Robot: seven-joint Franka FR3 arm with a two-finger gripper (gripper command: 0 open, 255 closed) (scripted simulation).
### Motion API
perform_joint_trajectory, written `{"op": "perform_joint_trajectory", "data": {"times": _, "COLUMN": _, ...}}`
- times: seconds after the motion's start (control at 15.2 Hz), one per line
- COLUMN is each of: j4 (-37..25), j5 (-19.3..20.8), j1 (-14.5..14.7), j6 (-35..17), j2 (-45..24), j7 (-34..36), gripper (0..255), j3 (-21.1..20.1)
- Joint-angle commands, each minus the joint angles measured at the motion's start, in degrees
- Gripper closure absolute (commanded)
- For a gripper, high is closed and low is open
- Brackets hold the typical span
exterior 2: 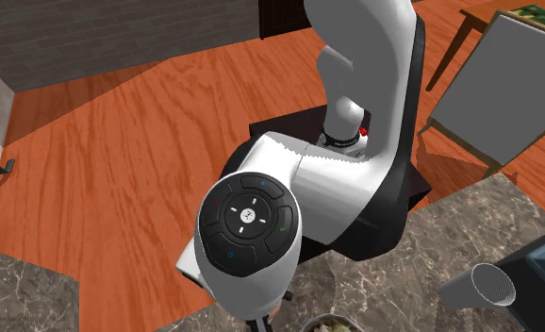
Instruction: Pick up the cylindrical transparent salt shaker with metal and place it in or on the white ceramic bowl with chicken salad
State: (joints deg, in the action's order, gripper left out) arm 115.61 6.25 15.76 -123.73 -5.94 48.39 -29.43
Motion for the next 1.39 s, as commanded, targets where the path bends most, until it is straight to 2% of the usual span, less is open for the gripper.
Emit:
{"op": "perform_joint_trajectory", "data": {"times": 0.0, "j4": -0.98, "j5": -0.53, "j1": -0.11, "j6": 1.58, "j2": 0.71, "j7": -0.45, "gripper": 255, "j3": -0.04}}
{"op": "perform_joint_trajectory", "data": {"times": 0.92, "j4": -8.26, "j5": -2.62, "j1": -0.39, "j6": 11.42, "j2": 3.74, "j7": -2.16, "gripper": 255, "j3": -0.11}}
{"op": "perform_joint_trajectory", "data": {"times": 1.32, "j4": -15.45, "j5": -0.58, "j1": 4.07, "j6": 16.70, "j2": 0.93, "j7": 6.05, "gripper": 255, "j3": -3.74}}
